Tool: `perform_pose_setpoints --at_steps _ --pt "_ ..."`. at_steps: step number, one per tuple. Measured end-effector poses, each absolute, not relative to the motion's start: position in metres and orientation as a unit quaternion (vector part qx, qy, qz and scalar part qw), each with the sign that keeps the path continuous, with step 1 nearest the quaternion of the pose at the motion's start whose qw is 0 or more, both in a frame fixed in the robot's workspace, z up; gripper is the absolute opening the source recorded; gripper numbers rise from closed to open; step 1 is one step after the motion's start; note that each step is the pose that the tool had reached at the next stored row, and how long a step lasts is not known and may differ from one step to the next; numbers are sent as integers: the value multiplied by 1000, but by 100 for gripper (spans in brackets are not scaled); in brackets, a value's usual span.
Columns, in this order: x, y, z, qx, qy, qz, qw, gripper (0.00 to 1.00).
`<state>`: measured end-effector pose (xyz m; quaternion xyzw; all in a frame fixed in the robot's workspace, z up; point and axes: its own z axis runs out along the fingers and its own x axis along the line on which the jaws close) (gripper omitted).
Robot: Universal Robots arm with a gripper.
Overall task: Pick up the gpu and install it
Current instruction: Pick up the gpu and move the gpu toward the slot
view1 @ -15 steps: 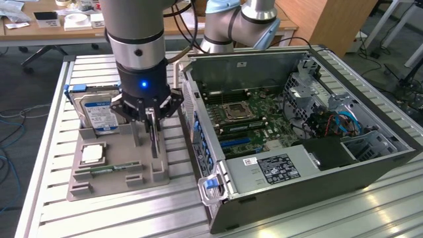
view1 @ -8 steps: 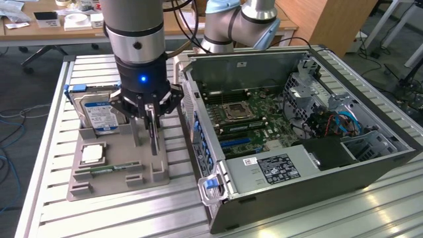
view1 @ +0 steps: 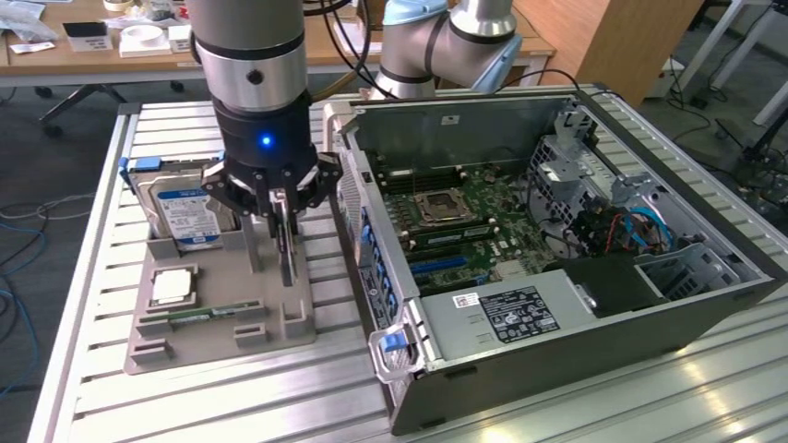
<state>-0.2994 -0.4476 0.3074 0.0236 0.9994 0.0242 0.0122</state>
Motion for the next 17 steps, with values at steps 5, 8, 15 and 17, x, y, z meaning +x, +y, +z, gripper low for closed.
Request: perform_pose_setpoints --at_steps 5,8,15,17 --pt "-299 -448 308 24 999 24 12 27" --pt "-299 -448 308 24 999 24 12 27" --pt "-299 -448 312 24 999 24 12 27" --pt "-299 -448 316 24 999 24 12 27"
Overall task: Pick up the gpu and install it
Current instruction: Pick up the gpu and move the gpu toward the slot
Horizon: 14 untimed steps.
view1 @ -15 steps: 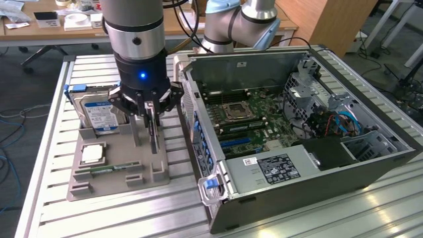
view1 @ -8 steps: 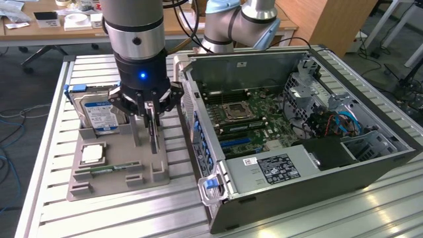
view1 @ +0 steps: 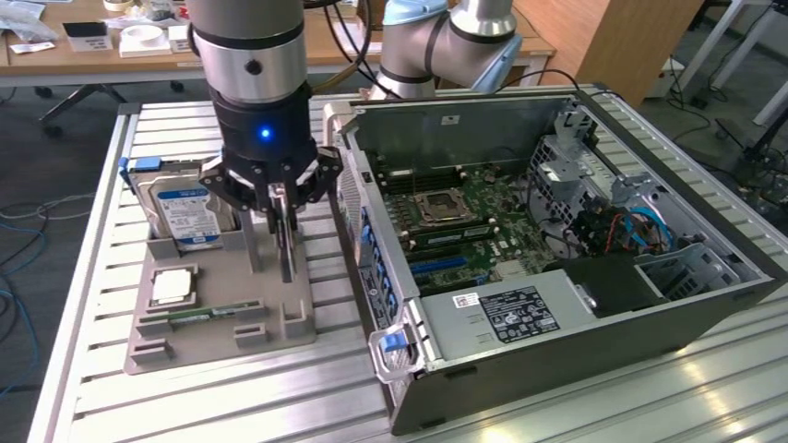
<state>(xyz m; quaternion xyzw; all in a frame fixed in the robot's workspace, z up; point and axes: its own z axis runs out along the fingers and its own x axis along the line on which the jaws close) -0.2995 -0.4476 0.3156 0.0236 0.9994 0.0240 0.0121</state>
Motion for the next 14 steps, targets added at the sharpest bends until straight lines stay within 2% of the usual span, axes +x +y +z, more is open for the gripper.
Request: perform_pose_setpoints --at_steps 14 --pt "-299 -448 324 24 999 24 12 27"
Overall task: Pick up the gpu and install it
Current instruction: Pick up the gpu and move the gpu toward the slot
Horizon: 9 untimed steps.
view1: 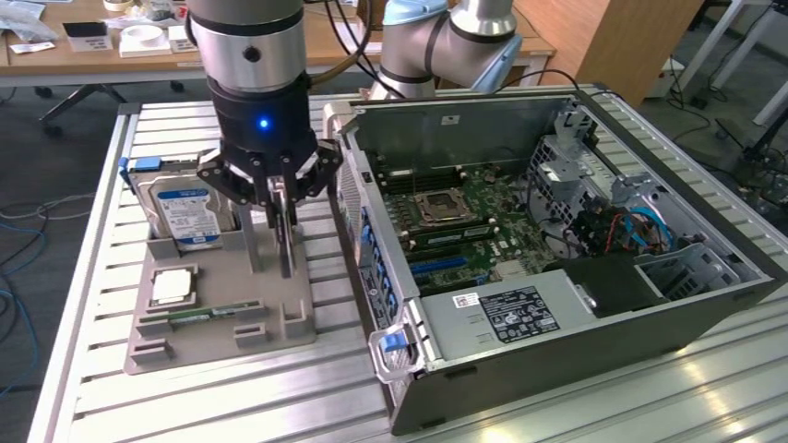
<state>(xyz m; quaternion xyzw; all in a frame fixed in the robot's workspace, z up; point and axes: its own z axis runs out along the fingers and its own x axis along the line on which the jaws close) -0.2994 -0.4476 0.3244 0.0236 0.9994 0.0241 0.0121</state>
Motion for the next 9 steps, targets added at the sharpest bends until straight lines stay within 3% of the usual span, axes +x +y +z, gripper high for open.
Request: perform_pose_setpoints --at_steps 9 --pt "-299 -448 348 24 999 24 12 27"
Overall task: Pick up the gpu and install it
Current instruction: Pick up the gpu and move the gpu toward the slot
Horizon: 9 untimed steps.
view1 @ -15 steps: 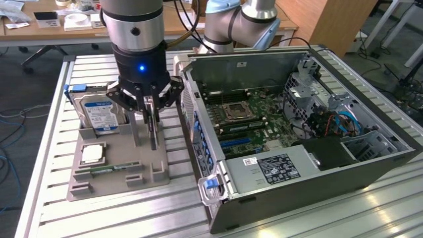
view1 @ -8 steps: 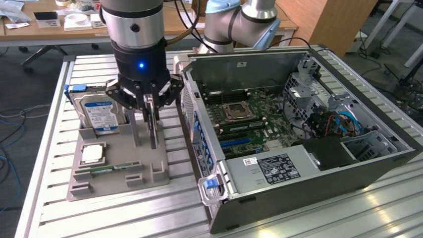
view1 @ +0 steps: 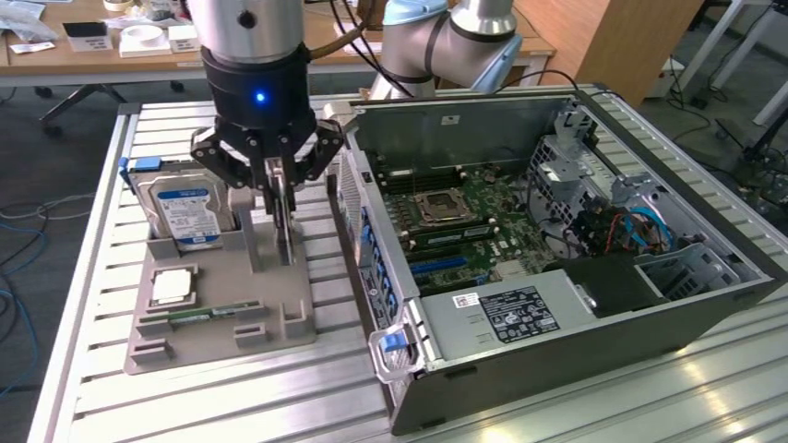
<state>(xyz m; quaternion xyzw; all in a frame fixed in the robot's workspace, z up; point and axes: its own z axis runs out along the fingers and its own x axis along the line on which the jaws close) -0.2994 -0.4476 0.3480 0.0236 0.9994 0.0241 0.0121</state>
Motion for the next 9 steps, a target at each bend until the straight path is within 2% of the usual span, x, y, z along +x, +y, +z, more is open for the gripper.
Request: perform_pose_setpoints --at_steps 9 --pt "-299 -448 380 24 999 24 12 27"
